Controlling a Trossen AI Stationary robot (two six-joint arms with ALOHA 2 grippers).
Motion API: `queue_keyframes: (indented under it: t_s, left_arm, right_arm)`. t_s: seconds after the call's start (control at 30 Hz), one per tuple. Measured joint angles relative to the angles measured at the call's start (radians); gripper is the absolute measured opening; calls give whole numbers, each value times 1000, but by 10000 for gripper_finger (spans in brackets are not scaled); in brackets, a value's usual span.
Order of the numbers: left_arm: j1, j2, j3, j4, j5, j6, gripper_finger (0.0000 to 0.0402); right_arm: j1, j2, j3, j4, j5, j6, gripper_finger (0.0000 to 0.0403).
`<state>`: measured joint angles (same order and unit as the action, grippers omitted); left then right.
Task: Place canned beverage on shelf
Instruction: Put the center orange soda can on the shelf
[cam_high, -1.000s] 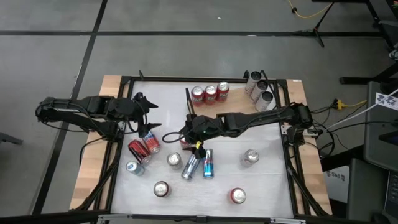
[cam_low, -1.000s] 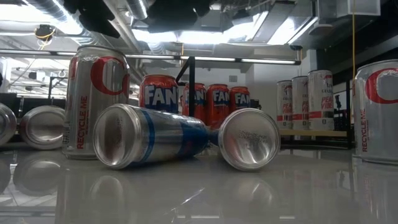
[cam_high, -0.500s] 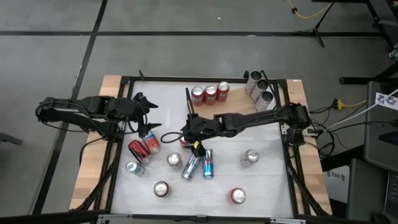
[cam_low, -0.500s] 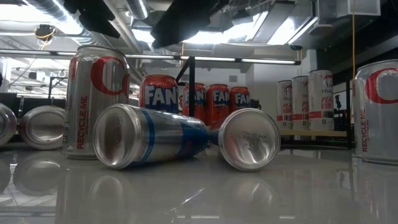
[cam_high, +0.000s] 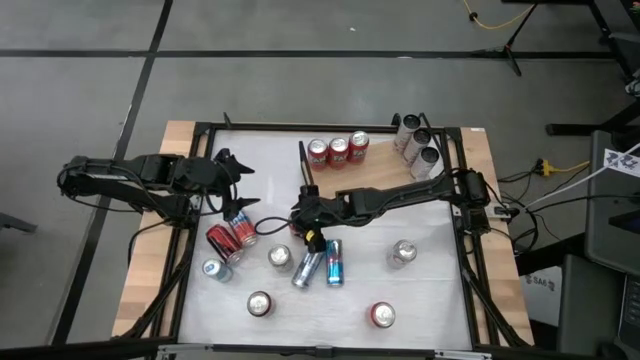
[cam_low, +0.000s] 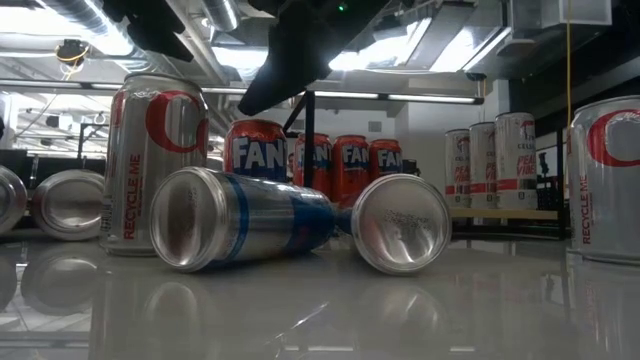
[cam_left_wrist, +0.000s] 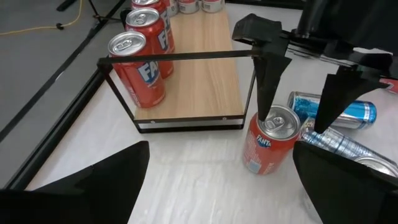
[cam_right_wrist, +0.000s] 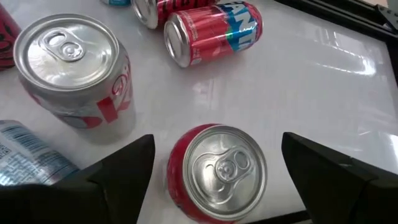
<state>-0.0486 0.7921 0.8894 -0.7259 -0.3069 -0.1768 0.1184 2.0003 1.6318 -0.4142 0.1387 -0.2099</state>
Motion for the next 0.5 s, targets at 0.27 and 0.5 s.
queue_keyframes:
  t_s: [0.27, 0.5]
  left_arm:
    - [0, 0, 0, 0, 0, 0, 389]
    - [0, 5, 0, 2, 1, -14, 389]
  right_arm:
    - [0, 0, 0, 2, 0, 56, 341]
    - [2, 0, 0, 6, 1, 97, 341]
